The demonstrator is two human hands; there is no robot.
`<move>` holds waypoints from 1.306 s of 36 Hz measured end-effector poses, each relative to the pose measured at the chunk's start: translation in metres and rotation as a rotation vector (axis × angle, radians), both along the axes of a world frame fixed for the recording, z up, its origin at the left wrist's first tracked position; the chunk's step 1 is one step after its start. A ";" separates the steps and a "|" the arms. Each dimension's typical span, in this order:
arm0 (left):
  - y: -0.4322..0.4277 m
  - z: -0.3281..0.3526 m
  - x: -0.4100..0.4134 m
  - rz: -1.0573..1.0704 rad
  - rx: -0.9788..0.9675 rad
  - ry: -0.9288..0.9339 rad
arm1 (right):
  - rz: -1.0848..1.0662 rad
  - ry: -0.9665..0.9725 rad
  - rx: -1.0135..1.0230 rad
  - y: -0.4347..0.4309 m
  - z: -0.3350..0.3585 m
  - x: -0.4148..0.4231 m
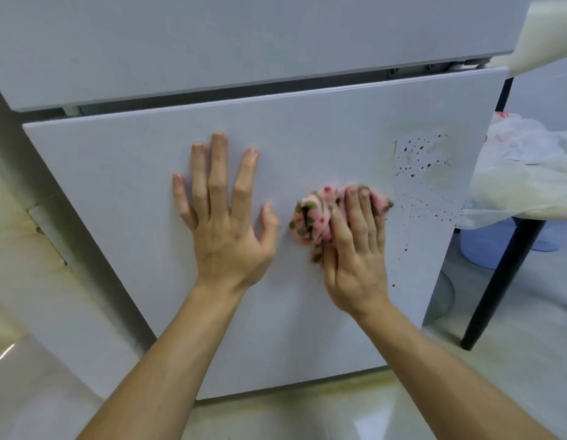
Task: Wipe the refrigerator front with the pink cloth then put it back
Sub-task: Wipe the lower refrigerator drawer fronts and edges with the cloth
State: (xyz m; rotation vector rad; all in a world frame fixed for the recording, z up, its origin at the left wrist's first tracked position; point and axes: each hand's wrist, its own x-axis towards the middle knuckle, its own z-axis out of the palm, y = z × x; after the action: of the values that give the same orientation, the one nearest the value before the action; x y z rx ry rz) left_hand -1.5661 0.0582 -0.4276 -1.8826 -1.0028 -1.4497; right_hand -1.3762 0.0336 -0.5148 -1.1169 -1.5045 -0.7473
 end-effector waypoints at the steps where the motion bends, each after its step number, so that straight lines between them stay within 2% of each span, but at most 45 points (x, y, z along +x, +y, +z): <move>1: 0.000 0.000 0.001 0.003 -0.006 0.000 | -0.017 -0.040 -0.037 -0.004 -0.018 0.006; 5: 0.000 0.000 0.002 0.008 -0.017 -0.002 | -0.068 -0.153 -0.128 -0.014 -0.054 0.024; 10: -0.002 0.001 0.006 0.017 -0.005 -0.010 | -0.063 -0.202 -0.167 -0.014 -0.039 0.032; 18: -0.005 0.003 0.018 0.016 -0.012 -0.082 | 0.040 0.087 0.032 -0.005 0.077 0.018; 22: -0.005 0.004 0.022 0.020 0.002 -0.088 | 0.050 0.131 0.101 0.000 0.110 0.018; 25: -0.004 0.003 0.022 0.024 0.019 -0.077 | 0.029 0.133 0.144 0.005 0.090 0.018; 28: -0.004 0.002 0.026 0.013 0.033 -0.040 | 0.003 0.111 0.146 0.008 0.038 0.022; 32: -0.007 -0.003 0.036 -0.004 0.028 -0.001 | -0.044 -0.006 0.015 -0.003 -0.032 0.038; 35: -0.009 -0.005 0.043 -0.004 0.017 0.004 | -0.049 -0.053 -0.042 -0.009 -0.040 0.048; 40: -0.012 -0.004 0.049 0.010 0.004 -0.008 | -0.024 -0.056 -0.054 -0.011 -0.016 0.056; 47: -0.014 -0.003 0.050 0.019 0.002 -0.014 | -0.004 0.203 0.074 -0.008 0.089 0.057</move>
State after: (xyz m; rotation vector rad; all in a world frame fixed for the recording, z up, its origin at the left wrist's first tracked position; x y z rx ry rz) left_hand -1.5160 0.0443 -0.4303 -1.8585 -1.0228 -1.4542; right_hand -1.3189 0.0260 -0.4260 -1.1059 -1.2944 -0.6658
